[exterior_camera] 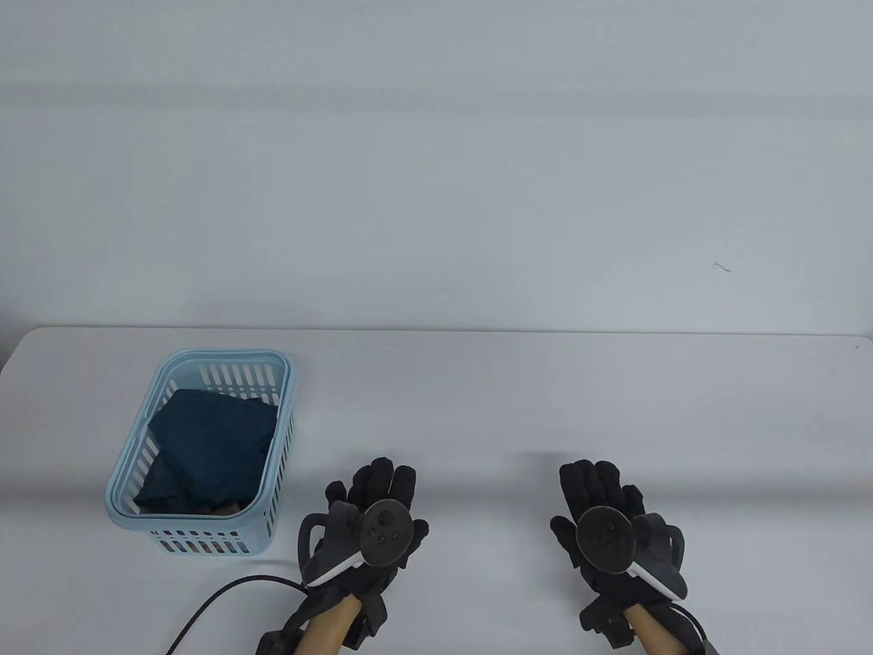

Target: Roll shorts into tight roll

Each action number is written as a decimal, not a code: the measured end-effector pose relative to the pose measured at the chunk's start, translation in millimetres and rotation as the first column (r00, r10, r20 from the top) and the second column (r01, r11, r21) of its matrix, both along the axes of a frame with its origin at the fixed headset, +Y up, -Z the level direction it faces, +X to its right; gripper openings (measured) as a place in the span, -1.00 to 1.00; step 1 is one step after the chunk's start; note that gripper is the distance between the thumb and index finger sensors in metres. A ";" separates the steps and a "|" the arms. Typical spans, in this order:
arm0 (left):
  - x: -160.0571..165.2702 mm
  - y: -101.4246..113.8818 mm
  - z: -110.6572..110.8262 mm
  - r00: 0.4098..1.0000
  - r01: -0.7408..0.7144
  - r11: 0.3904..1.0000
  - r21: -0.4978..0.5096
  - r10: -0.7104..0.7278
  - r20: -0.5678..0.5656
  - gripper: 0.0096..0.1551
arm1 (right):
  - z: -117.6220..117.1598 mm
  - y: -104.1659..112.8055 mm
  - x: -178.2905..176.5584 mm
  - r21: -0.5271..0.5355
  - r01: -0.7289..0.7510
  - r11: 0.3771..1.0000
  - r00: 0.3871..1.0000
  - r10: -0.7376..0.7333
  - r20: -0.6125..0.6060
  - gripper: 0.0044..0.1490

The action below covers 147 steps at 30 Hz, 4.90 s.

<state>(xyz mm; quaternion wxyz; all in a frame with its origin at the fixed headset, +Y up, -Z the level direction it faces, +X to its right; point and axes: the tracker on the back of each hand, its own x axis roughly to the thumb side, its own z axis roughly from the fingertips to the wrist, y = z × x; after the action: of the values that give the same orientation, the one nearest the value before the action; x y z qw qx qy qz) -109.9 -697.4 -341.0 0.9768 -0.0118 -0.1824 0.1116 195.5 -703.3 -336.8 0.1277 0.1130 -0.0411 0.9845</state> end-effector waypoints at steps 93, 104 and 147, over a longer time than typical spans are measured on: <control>-212.1 74.1 -108.3 0.833 0.020 0.941 -0.337 -0.202 -0.515 -0.01 | 12.6 -11.9 1.6 -0.240 0.089 0.967 0.994 -0.101 -0.037 -0.09; -217.6 35.1 -142.5 0.806 0.045 0.750 -0.659 -0.417 -0.419 0.24 | 13.4 -13.6 -5.4 -0.297 0.115 0.948 0.988 -0.142 -0.069 -0.09; -167.2 248.1 -24.0 0.864 -0.204 0.891 0.406 0.359 -0.353 -0.58 | 10.2 -14.7 9.2 -0.313 0.163 0.936 0.984 -0.179 -0.023 -0.10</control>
<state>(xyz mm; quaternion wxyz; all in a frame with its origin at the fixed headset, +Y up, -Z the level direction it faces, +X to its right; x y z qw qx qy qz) -277.0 -449.3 -364.9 0.9511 0.2162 0.0147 0.2203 204.7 -718.0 -326.6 0.2298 0.1126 0.1078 0.9607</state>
